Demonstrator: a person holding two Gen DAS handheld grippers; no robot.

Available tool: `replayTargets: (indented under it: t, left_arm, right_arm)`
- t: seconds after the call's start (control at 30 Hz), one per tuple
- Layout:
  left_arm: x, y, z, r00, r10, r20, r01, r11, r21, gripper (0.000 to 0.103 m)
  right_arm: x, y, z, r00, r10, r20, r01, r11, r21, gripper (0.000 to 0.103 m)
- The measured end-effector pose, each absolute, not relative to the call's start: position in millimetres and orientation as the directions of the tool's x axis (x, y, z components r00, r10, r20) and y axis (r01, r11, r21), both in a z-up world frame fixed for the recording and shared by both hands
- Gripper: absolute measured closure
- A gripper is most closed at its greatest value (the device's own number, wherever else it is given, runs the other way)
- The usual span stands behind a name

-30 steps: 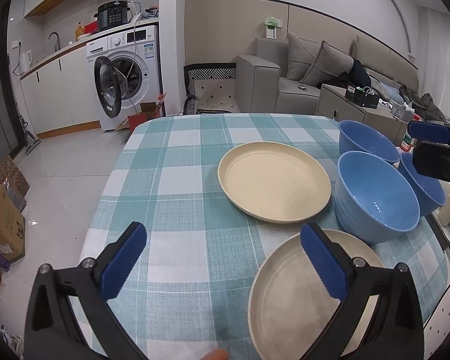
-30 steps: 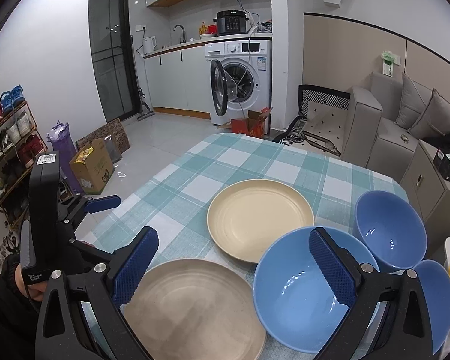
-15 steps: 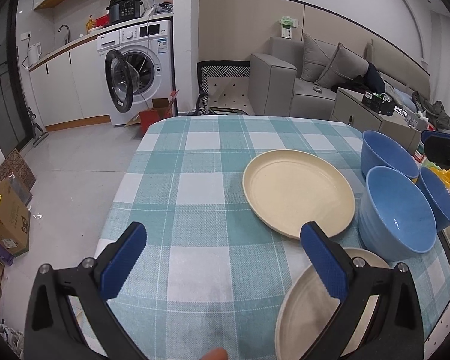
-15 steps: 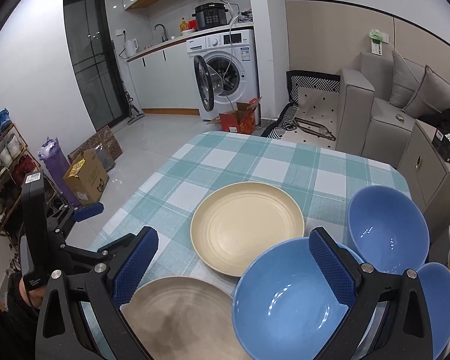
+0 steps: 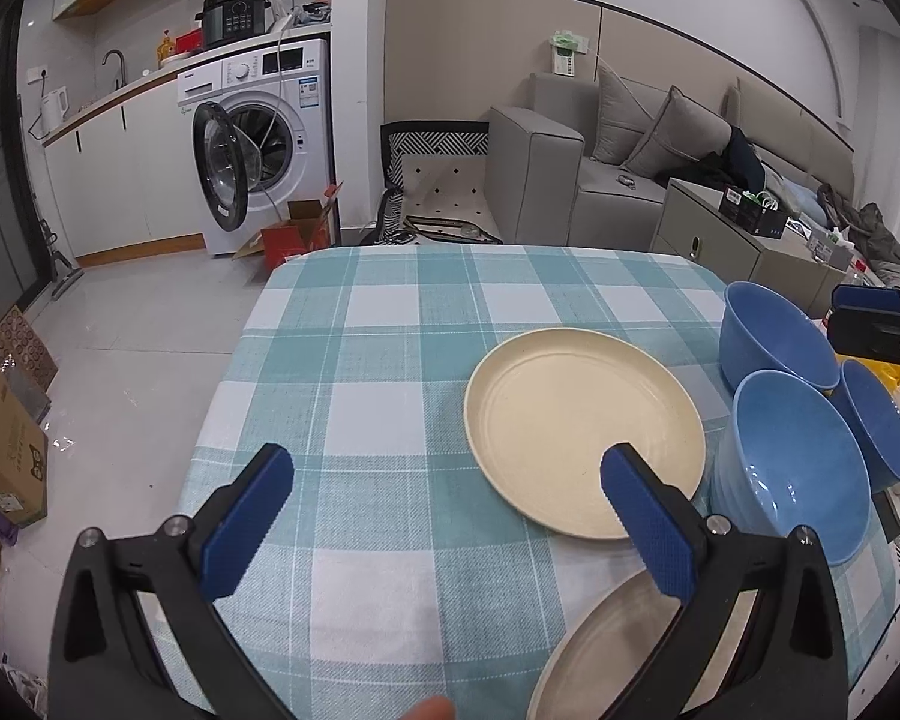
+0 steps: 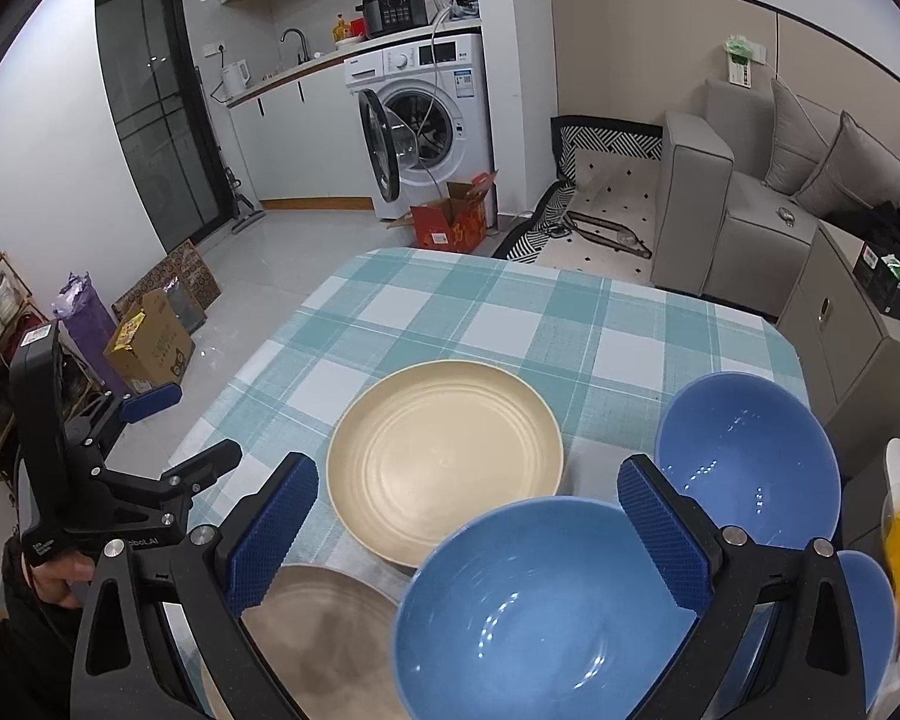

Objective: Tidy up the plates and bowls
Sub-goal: 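Move both tools forward to the rim of the remaining cream plate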

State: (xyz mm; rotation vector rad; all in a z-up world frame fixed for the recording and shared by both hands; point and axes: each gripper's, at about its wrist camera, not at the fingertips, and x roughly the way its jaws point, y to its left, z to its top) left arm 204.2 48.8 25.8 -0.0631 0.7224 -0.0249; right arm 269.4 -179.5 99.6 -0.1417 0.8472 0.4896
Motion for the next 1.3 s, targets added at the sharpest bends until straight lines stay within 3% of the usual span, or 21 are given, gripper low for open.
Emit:
replayTargets:
  t: [1.3]
  left_arm:
    - [286,30,-37,0.591,-0.077,-0.803,0.022,0.997,-0.079,0.002]
  right_arm:
    - [388,-154,1,0.239,0.262,-0.935,-0.432,0.891,0.14,0.008]
